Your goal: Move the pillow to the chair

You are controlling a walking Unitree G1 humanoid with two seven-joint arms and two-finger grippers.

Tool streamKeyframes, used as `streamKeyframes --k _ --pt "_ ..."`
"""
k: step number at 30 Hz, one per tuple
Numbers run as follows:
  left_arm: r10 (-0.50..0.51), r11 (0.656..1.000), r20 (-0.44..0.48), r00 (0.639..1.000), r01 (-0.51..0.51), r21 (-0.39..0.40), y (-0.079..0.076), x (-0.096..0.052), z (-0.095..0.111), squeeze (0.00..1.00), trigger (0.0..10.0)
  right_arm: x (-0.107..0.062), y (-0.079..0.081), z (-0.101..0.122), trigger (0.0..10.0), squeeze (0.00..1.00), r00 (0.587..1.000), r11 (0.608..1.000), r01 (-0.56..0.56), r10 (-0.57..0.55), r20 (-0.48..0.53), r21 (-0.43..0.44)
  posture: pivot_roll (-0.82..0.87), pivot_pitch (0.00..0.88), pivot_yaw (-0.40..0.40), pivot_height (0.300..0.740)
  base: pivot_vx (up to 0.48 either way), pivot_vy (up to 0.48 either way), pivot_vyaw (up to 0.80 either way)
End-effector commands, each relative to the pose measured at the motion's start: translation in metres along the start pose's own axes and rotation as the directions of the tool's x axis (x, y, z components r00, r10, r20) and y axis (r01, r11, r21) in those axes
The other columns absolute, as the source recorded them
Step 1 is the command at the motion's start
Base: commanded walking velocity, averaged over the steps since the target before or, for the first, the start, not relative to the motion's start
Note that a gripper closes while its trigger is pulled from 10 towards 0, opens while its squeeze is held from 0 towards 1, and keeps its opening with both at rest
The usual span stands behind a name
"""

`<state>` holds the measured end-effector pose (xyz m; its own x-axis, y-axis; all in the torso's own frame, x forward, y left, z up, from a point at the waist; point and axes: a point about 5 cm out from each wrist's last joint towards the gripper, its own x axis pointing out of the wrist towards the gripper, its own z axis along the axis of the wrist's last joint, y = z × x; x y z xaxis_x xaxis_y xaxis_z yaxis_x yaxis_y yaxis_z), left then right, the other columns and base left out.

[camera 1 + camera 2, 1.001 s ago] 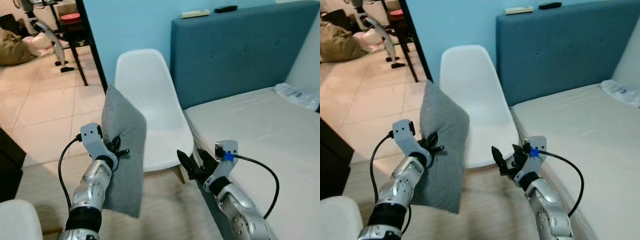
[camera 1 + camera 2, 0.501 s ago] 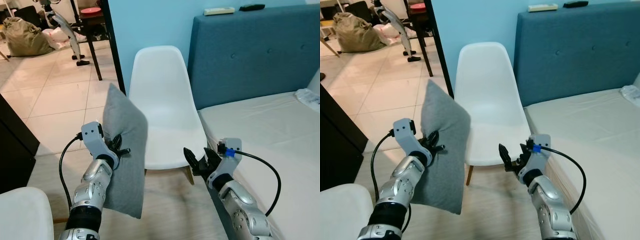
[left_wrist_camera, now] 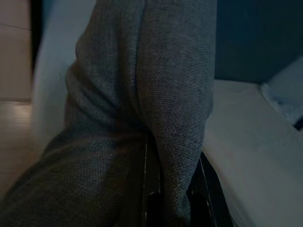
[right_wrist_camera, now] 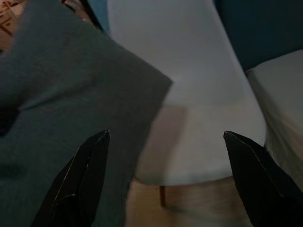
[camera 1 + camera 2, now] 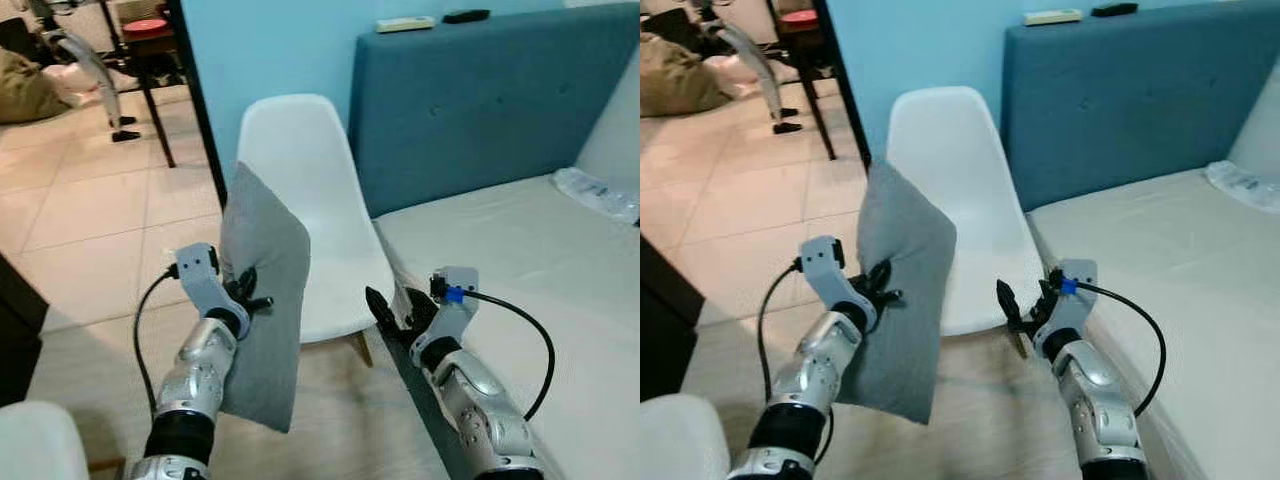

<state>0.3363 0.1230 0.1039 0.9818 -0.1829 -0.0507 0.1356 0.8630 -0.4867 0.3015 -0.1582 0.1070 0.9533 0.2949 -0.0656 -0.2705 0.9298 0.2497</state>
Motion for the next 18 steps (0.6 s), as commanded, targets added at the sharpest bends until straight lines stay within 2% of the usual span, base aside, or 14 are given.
streamKeyframes --k 1,14,18 --pt "-0.051 0.999 0.079 0.996 0.050 0.008 -0.010 0.005 0.015 0.00 10.0 0.003 0.003 -0.002 10.0 0.00 1.000 1.000 -0.012 0.012 -0.002 -0.001 -0.14 0.039 0.030 0.740 0.270 0.000 0.00" --pt "-0.066 0.998 0.079 0.995 0.066 0.014 -0.012 0.006 0.015 0.00 10.0 0.002 0.000 -0.007 10.0 0.00 1.000 1.000 0.007 -0.007 -0.015 0.003 -0.14 0.039 0.036 0.740 0.301 0.000 0.00" --pt "-0.072 0.997 0.080 0.994 0.071 0.018 -0.013 0.007 0.015 0.00 10.0 -0.001 -0.009 -0.013 10.0 0.00 0.997 0.998 0.056 -0.058 -0.052 -0.029 -0.15 0.036 0.038 0.740 0.301 0.000 0.00"
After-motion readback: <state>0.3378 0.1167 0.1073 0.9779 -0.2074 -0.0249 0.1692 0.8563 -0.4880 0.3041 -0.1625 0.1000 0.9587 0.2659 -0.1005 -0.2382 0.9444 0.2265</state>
